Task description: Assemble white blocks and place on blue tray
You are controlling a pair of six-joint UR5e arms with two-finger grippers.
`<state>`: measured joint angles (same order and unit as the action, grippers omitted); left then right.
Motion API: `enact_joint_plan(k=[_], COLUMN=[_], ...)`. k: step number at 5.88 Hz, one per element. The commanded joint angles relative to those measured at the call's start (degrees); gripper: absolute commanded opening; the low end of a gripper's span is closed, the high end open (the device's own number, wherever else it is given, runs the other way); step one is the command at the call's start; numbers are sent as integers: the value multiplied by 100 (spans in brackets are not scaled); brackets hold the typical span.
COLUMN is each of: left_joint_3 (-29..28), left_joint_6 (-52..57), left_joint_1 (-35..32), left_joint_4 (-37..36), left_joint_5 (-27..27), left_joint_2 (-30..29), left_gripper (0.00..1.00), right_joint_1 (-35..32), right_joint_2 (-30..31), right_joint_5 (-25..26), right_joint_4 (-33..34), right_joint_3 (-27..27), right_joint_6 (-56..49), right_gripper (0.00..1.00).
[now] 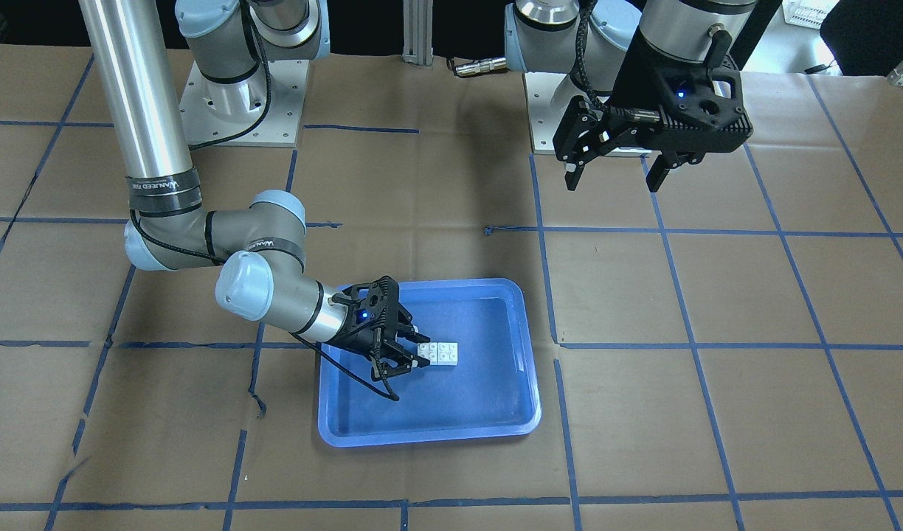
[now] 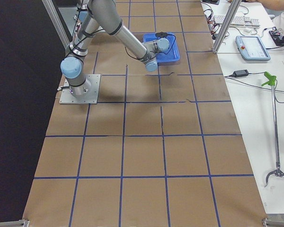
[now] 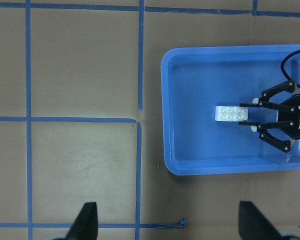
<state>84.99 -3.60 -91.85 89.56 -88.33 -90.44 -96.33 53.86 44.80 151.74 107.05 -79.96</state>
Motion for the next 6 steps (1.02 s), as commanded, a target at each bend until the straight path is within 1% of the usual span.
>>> enact_joint_plan(k=[1,3,4,5,6], left_joint_3=[0,0,0,0,0], left_joint_6=[0,0,0,0,0], left_joint_1=[-8,0,0,0,0], left_joint_4=[9,0,0,0,0], left_joint_5=[0,0,0,0,0], left_joint_2=[0,0,0,0,9], left_gripper=[100,100,100,100,100], right_joint_1=[0,0,0,0,8], right_joint_2=[2,2,2,11,46], right_joint_5=[-7,-7,-15,-7,2], right_joint_4=[-13,-22,-13,-13,-22], right_joint_3=[0,-17,-43,-96,-201], right_joint_6=[6,15,24,59,346], right_gripper=[57,68,97,100,100])
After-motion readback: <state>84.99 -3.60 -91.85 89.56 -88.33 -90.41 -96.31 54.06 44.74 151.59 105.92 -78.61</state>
